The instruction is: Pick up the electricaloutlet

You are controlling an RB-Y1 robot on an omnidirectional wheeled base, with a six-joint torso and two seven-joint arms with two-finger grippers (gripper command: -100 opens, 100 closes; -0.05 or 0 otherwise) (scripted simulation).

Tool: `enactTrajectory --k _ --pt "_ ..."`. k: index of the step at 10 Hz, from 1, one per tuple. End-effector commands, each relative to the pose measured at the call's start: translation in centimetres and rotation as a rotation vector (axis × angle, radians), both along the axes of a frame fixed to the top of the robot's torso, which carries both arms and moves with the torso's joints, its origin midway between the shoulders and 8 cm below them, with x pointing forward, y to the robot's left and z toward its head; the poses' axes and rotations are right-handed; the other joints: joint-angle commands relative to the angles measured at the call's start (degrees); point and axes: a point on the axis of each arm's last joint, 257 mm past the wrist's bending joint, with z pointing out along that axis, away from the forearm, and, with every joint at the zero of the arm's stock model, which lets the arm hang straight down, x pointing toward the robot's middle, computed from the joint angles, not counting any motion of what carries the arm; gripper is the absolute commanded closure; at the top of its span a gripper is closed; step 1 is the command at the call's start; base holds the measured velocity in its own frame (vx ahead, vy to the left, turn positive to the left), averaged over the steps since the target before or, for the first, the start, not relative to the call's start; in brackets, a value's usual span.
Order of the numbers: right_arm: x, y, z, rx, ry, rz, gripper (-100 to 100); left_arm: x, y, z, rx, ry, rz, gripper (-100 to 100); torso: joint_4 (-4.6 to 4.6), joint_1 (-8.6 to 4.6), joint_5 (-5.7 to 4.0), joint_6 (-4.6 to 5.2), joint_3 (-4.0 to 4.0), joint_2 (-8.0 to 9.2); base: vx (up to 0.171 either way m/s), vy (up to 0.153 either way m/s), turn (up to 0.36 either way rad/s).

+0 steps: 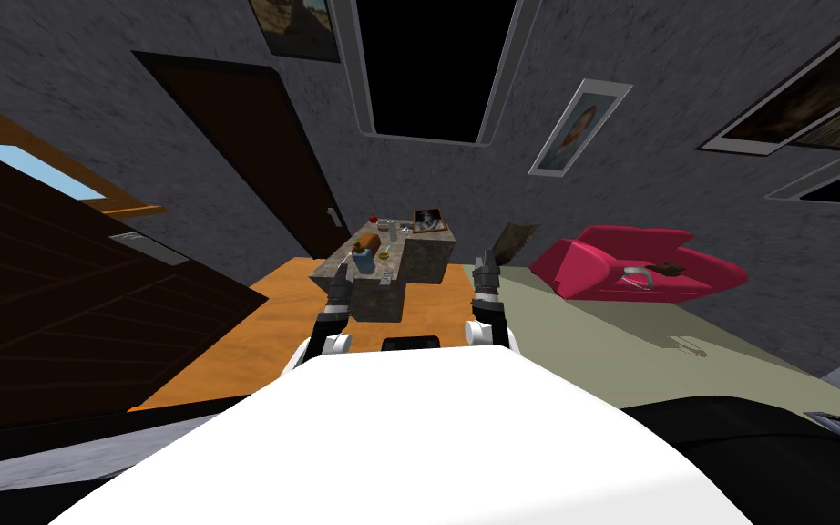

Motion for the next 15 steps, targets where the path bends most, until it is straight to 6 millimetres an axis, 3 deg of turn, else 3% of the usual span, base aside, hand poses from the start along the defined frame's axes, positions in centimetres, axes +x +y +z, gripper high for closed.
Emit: enactTrajectory --k 1,7,10,15 --pt "0.0 0.0 0.0 0.000 0.000 0.000 0 0.4 0.3 -1.5 -0.013 0.023 -0.001 -100 0.00 0.00 0.00 0.00 0.00 0.00 0.010 0.073 -0.038" --pt "0.0 0.0 0.0 0.000 0.000 0.000 0 1.2 1.3 -7.5 -0.053 0.124 0.003 -100 0.00 -0.16 -0.03 0.00 -0.01 -0.02 0.019 0.035 -0.018" --pt "0.0 0.0 0.0 0.000 0.000 0.000 0 1.4 1.4 -8.9 -0.060 0.150 0.004 -100 0.00 -0.28 -0.06 0.00 -0.02 -0.03 0.020 0.004 -0.002" --pt "0.0 0.0 0.0 0.000 0.000 0.000 0 1.9 1.3 -14.3 -0.087 0.257 0.004 -100 -0.02 -0.38 -0.08 0.00 -0.06 -0.10 0.035 -0.017 0.004"
